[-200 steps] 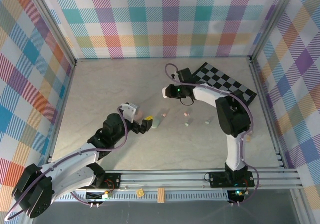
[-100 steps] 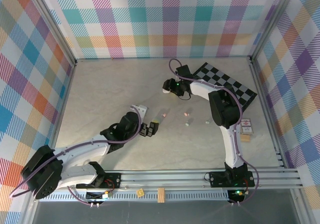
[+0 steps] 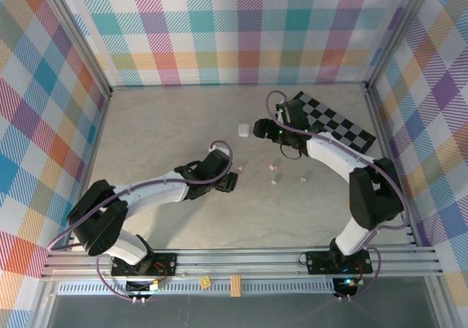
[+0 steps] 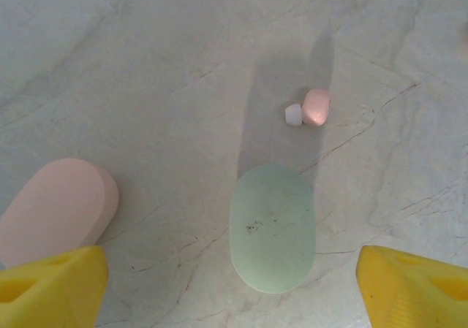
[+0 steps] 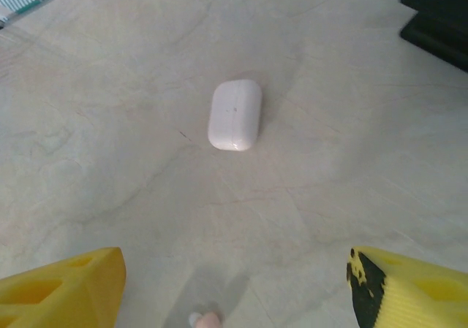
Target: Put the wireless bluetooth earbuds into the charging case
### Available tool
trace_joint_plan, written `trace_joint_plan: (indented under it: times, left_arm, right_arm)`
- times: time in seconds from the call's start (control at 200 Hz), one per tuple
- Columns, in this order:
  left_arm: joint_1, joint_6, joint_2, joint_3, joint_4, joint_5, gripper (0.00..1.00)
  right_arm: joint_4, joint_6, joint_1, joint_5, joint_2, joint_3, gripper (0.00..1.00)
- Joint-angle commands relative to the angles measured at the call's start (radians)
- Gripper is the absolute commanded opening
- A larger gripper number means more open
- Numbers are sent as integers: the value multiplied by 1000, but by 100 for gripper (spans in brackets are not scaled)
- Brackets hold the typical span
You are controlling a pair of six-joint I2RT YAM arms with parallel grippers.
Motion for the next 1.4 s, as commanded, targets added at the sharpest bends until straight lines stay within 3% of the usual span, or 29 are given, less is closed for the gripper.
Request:
trace_joint_plan:
  times: [0.0, 0.37, 0.505, 0.735, 0.89, 1.01, 1.235, 1.395]
  left_arm:
    - [-14, -38, 61, 65, -131, -5, 82]
    - [-16, -32, 211, 148, -184, 34, 60]
    - [-15, -31, 227, 158, -182, 42, 58]
    - [-15, -28, 227, 169, -176, 39, 65]
    - [-13, 17, 210, 179, -151, 36, 77]
    - [6, 38, 215, 209, -164, 50, 80]
    - [89, -4, 57, 119, -82, 124, 83]
    - [231, -58, -64, 32, -50, 175, 85]
  right_arm:
    - [-49, -36, -12, 50, -50, -62, 79]
    - [-74, -44, -19, 89, -130, -125, 79]
    - [-74, -41, -19, 83, -130, -125, 79]
    - [-77, -39, -19, 69, -130, -117, 79]
    - [-73, -29, -19, 58, -135, -125, 79]
    - [-49, -41, -19, 34, -154, -143, 79]
    - [111, -317, -6, -126, -239, -264, 84]
    - [149, -504, 78, -139, -270, -324, 84]
